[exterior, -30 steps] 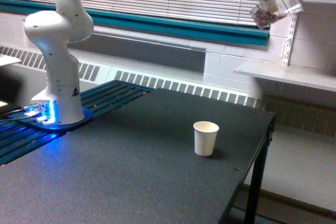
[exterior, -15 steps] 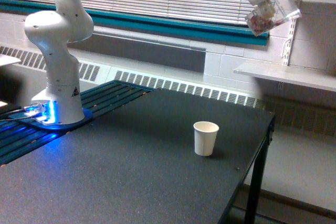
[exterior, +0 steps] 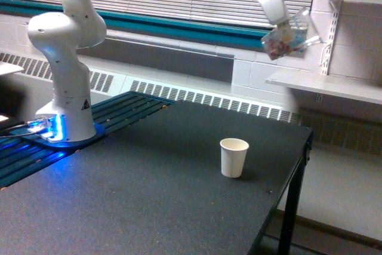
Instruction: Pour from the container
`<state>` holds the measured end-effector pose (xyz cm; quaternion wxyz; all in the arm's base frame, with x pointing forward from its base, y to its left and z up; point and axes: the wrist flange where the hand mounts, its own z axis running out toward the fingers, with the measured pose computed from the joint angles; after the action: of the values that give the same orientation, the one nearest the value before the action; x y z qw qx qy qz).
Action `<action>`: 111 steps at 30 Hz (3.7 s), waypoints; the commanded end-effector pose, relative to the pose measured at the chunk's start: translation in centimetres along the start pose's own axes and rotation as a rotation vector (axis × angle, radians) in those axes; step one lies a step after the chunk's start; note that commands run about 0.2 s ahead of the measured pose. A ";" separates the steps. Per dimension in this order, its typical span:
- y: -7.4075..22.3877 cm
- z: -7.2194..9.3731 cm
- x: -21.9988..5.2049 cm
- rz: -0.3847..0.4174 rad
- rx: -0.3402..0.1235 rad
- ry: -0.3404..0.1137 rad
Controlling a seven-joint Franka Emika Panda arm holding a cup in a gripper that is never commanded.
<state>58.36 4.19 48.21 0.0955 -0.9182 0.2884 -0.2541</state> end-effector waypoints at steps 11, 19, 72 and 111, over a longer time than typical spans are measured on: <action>6.5 3.0 -3.8 -0.017 -0.071 -0.031; 8.2 5.4 -6.1 -0.050 -0.097 -0.070; 15.6 13.4 -16.5 -0.199 -0.318 -0.243; 12.9 14.1 -16.2 -0.371 -0.478 -0.258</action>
<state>48.08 3.40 25.49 -0.1273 -0.9771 0.1523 -0.0765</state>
